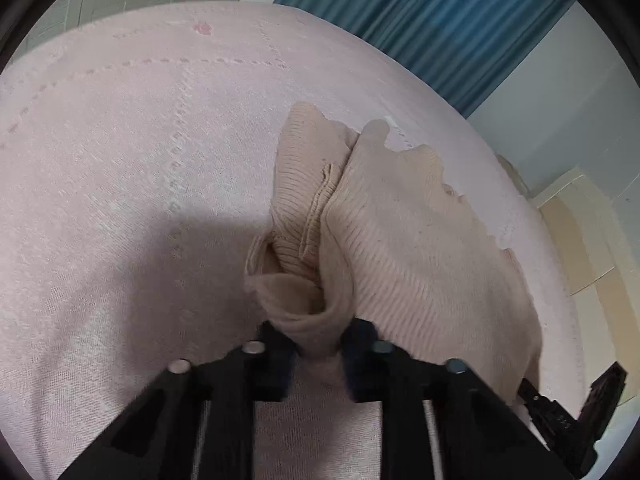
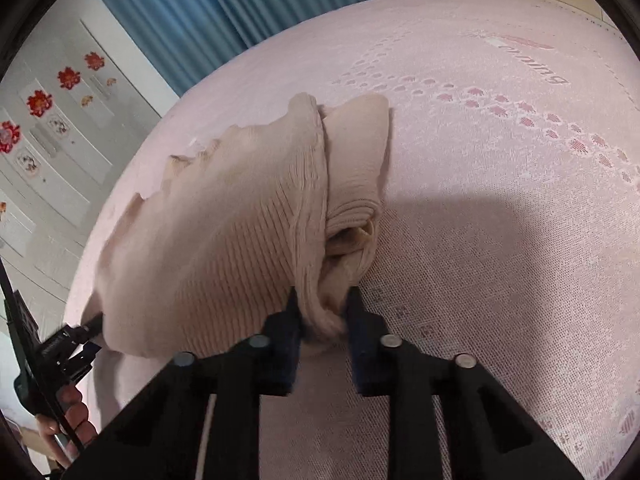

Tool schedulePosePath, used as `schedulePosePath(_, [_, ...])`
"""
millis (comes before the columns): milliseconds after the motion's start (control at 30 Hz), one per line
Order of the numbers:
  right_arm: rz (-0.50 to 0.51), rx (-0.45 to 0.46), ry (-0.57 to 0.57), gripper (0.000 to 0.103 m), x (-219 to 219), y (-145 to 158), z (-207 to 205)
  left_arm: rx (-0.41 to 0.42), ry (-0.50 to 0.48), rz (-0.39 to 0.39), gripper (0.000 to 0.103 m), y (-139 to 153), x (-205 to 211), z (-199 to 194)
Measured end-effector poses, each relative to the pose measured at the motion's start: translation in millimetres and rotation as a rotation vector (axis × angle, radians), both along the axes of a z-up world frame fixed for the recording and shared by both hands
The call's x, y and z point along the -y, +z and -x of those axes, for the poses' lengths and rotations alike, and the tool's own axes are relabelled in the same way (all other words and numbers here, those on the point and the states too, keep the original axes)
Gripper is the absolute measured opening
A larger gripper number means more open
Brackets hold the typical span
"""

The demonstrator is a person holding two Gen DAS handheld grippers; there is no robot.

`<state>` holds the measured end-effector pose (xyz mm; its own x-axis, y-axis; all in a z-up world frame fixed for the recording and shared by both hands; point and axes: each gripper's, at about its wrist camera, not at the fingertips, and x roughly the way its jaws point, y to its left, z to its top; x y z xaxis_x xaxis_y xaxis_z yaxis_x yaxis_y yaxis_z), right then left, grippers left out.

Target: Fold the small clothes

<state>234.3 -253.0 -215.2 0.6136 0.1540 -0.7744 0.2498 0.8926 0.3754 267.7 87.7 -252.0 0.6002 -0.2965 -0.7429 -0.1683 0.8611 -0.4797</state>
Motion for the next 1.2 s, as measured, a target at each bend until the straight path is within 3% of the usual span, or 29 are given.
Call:
schedulePosePath(200, [0.017, 0.057, -0.035, 0.013, 1.3, 12.3, 8.5, 0.037, 0.001, -0.052, 0.01, 11.6, 3.6, 8.7])
schedulePosePath(400, [-0.088, 0.05, -0.067, 0.012, 15.8, 22.8, 31.2, 0.043, -0.024, -0.047, 0.009, 24.1, -0.9, 37.6])
schedulePosePath(767, [-0.052, 0.015, -0.048, 0.012, 13.0, 45.3, 129.0, 0.031, -0.102, -0.107, 0.01, 29.9, 8.6, 129.3])
schedulePosePath(967, [0.036, 0.003, -0.002, 0.013, 14.6, 58.4, 160.5, 0.017, -0.162, -0.13, 0.012, 29.3, 15.5, 164.2])
schedulePosePath(1033, [0.12, -0.033, 0.01, 0.019, 10.1, 58.0, 158.2, 0.002, -0.163, -0.133, 0.017, 29.3, 13.3, 161.7])
schedulePosePath(1100, [0.213, -0.048, 0.003, 0.022, 5.0, 61.2, 159.6, -0.021, -0.147, -0.111, 0.03, 26.9, 5.9, 156.5])
schedulePosePath(1133, [0.234, -0.037, 0.008, 0.029, 2.2, 66.0, 160.4, -0.031, -0.136, -0.097, 0.037, 25.2, 3.3, 155.3])
schedulePosePath(1167, [0.242, -0.023, 0.012, 0.038, 0.1, 70.0, 161.5, -0.047, -0.124, -0.085, 0.052, 21.2, -0.9, 151.9])
schedulePosePath(1200, [0.25, -0.007, 0.015, 0.042, -3.1, 74.6, 160.9, -0.062, -0.12, -0.069, 0.054, 16.6, -3.9, 147.1])
